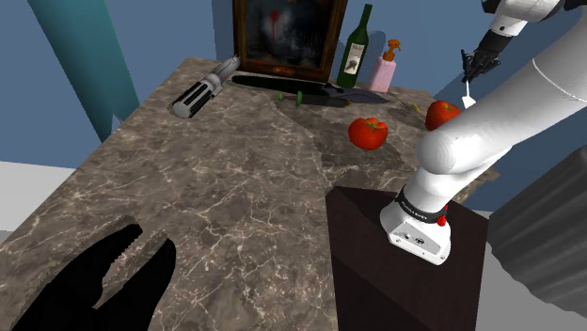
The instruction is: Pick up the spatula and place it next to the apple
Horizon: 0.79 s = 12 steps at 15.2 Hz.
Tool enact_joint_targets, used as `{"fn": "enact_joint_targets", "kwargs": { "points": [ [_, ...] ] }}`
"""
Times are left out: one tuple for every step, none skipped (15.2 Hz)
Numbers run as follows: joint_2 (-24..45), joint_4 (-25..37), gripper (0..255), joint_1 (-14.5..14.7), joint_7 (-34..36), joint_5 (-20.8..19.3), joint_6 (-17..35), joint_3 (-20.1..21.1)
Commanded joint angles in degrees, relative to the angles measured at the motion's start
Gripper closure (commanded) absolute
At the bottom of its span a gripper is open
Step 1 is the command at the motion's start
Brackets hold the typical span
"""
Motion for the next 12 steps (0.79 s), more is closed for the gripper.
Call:
{"fn": "enact_joint_targets", "kwargs": {
  "points": [
    [0.27, -1.34, 255, 0.05, 0.06, 0.07, 1.57, -0.22],
    [0.51, -1.94, 255, 0.1, -0.06, 0.18, 2.36, -0.45],
    [0.77, -2.53, 255, 0.14, -0.19, 0.3, 3.16, -0.68],
    [1.05, -3.11, 255, 0.2, -0.33, 0.44, 3.96, -0.93],
    [1.36, -3.68, 255, 0.27, -0.48, 0.6, 4.76, -1.18],
    [1.68, -4.23, 255, 0.34, -0.66, 0.79, 5.56, -1.44],
    [2.02, -4.78, 255, 0.42, -0.84, 0.99, 6.37, -1.71],
    [2.39, -5.31, 255, 0.5, -1.05, 1.21, 7.18, -1.98],
    [2.78, -5.83, 255, 0.6, -1.27, 1.46, 8.0, -2.27],
    [3.19, -6.34, 255, 0.7, -1.51, 1.74, 8.81, -2.55],
    [3.62, -6.84, 255, 0.82, -1.77, 2.04, 9.63, -2.85],
    [4.08, -7.33, 255, 0.94, -2.05, 2.38, 10.45, -3.15]
  ]
}}
